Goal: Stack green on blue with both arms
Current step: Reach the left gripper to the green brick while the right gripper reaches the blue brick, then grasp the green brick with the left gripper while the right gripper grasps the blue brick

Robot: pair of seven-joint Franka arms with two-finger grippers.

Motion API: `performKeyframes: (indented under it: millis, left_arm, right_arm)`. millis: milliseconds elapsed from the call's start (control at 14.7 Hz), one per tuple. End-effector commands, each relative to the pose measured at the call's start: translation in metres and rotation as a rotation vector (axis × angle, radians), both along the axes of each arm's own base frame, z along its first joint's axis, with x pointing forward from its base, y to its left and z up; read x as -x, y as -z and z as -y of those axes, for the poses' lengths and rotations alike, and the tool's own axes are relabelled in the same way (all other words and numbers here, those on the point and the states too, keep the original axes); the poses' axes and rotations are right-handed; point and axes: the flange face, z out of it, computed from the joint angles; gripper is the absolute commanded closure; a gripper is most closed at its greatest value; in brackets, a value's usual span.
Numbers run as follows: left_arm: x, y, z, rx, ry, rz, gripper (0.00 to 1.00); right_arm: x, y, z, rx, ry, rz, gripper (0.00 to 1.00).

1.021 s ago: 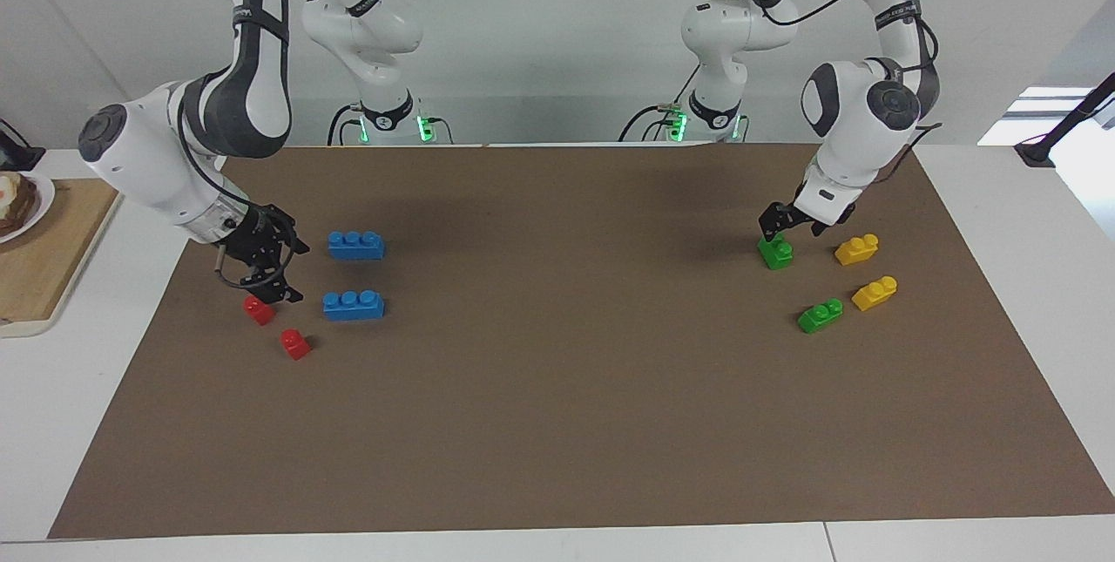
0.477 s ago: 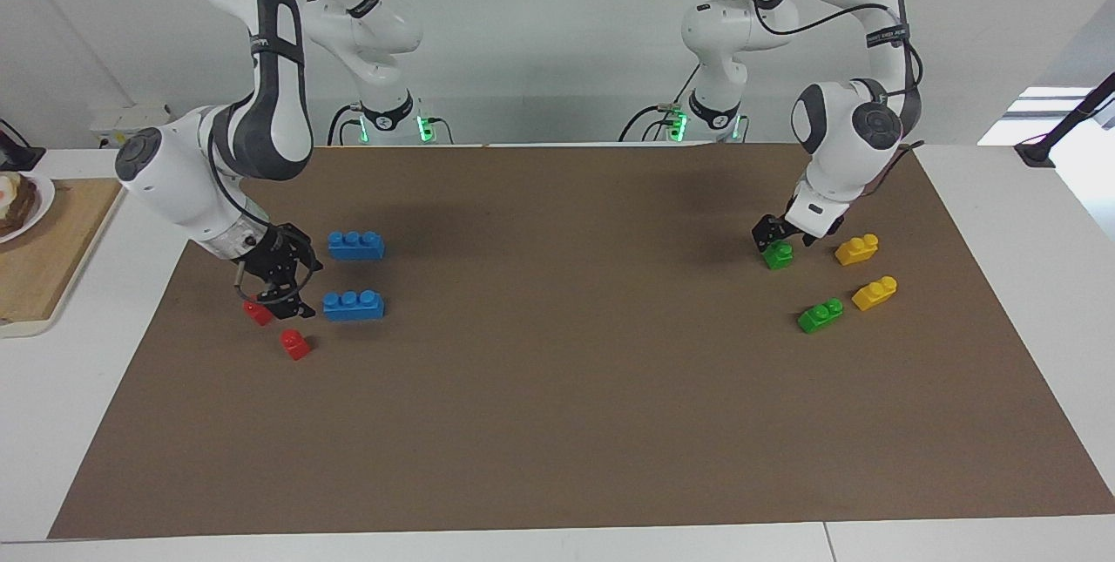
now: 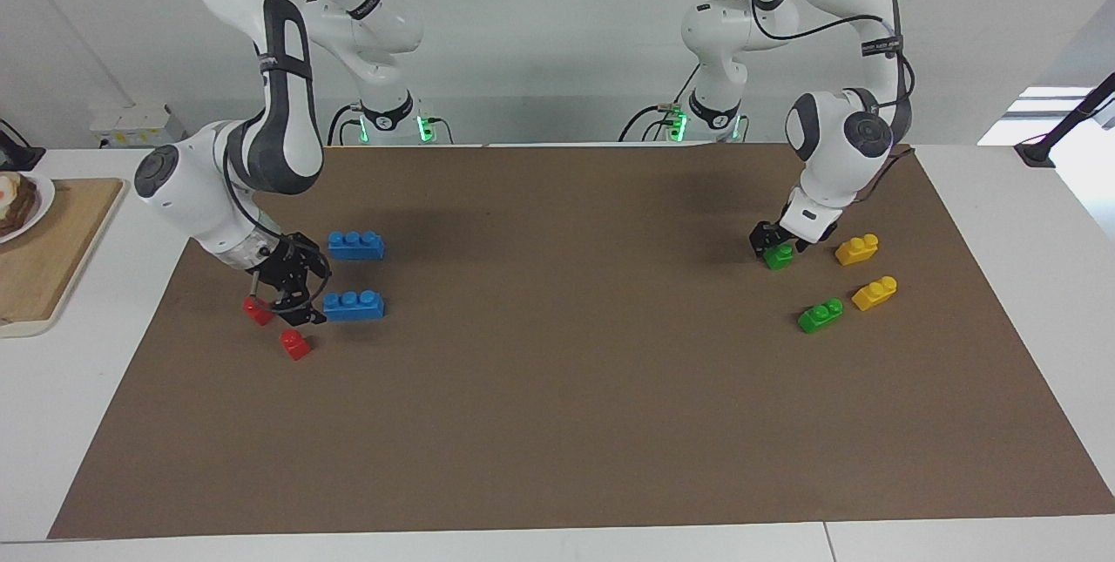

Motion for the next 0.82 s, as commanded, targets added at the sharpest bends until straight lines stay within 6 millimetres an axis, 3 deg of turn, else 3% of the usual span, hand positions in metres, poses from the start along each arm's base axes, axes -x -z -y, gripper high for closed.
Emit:
performKeyframes:
  millis: [0,204,545,749]
  left_arm:
    - [0.004,0.002,-0.004,0.007,-0.011,0.017,0.5]
    - [0.004,0.002,-0.004,0.007,-0.01,0.009,0.99]
    - [0.0,-0.006,-0.003,0.005,-0.026,-0.009,1.0]
    - [-0.021,-0.049,0.001,0.002,-0.045,-0.046,1.0]
  right_arm:
    - [0.002,0.015,0.004,-0.019,-0.01,0.006,0.0]
    - [0.002,0.022,0.004,-0.02,-0.009,-0.003,0.0]
    - [0.0,0.04,0.002,-0.064,-0.005,0.013,0.0]
    - [0.0,0.043,0.0,-0.07,0.008,0.02,0.0]
